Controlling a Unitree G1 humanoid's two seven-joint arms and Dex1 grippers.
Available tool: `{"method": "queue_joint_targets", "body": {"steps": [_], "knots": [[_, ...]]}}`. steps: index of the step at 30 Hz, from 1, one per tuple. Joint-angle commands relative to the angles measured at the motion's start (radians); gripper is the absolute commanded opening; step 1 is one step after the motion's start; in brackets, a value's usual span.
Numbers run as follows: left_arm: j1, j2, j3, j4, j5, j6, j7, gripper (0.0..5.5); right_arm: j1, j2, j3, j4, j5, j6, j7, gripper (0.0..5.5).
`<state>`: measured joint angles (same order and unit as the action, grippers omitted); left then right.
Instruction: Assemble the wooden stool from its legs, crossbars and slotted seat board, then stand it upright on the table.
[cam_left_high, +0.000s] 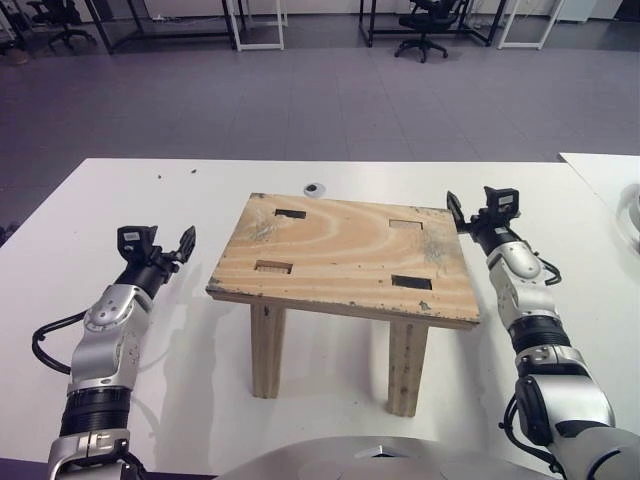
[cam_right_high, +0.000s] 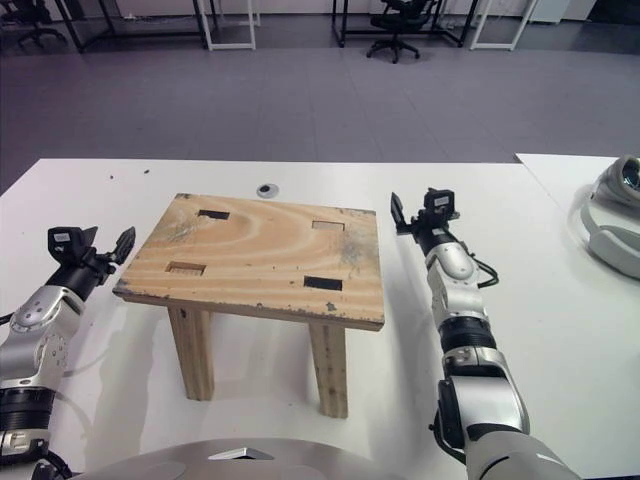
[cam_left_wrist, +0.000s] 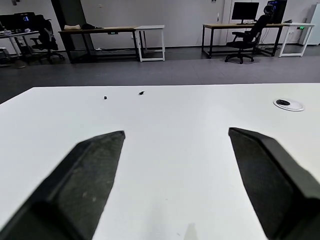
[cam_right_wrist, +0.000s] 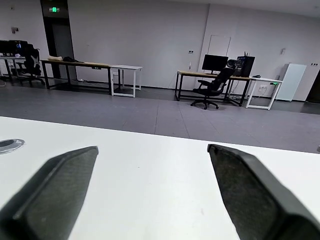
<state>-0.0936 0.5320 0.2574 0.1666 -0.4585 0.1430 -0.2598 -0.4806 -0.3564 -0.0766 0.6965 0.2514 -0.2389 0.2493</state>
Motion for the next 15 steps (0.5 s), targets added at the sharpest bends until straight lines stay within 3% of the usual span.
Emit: {"method": "queue_joint_targets", "body": {"steps": [1, 7, 15], "knots": [[-0.060, 0.020, 0.021, 0.071, 0.044, -0.017, -0.035, 3.83, -0.031, 0.027, 0.009, 0.020, -0.071, -0.023, -0.028, 4.09], [-0.113, 0.000, 0.055, 0.158, 0.071, -0.063, -0.039, 3.83, -0.062, 0.045, -0.008, 0.049, -0.109, -0.044, -0.029, 4.09], [-0.048, -0.009, 0.133, 0.169, 0.072, -0.078, -0.051, 3.83, -0.034, 0.056, 0.004, 0.017, -0.150, -0.049, -0.005, 4.09]]}}
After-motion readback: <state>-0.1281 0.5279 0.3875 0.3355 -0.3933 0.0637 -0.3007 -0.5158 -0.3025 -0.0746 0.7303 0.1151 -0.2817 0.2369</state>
